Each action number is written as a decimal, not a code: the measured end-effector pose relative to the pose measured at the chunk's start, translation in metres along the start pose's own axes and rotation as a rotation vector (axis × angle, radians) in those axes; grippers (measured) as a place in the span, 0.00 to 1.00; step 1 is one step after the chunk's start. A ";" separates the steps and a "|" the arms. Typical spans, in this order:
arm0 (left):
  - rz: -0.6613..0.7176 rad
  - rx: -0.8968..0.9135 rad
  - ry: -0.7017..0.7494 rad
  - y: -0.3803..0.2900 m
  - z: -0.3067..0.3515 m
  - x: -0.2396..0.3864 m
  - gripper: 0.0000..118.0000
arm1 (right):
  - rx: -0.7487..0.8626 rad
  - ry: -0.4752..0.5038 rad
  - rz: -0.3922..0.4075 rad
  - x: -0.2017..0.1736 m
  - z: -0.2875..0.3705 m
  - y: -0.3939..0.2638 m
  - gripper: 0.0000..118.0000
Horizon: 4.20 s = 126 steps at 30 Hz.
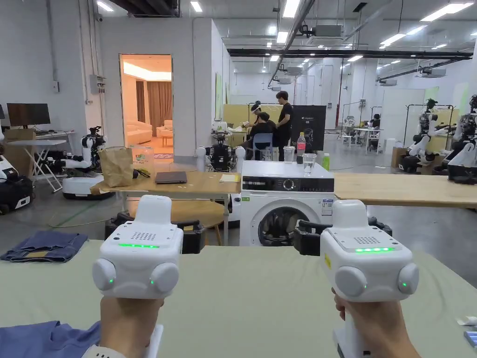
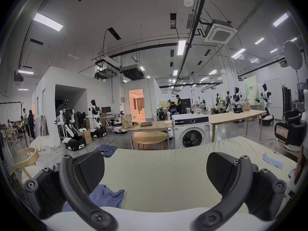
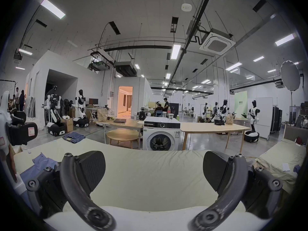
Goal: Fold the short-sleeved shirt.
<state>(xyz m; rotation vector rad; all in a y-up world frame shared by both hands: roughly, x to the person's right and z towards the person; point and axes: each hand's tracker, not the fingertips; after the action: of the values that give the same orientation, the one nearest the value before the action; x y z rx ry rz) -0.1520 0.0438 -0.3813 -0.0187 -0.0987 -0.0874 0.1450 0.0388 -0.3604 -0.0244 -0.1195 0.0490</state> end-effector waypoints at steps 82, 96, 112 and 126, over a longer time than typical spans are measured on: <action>0.083 -0.995 0.047 -0.267 -0.088 -0.243 1.00 | -0.262 0.442 0.070 -0.274 -0.023 -0.146 0.00; 0.137 -0.926 0.117 -0.282 -0.074 -0.231 0.00 | -0.332 0.313 0.012 -0.210 -0.022 -0.163 0.00; 0.099 -0.585 -0.538 -0.108 -0.054 0.081 0.00 | -0.301 0.021 -0.022 -0.014 0.015 -0.110 0.00; -0.234 -0.872 -0.753 -0.257 -0.087 0.318 0.00 | -0.375 -0.247 -0.037 0.151 0.063 -0.136 0.00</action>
<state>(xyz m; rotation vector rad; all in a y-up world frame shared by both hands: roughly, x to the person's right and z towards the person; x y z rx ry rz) 0.1492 -0.2414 -0.4330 -0.9174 -0.8103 -0.3498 0.2936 -0.0880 -0.2765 -0.3909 -0.3752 -0.0079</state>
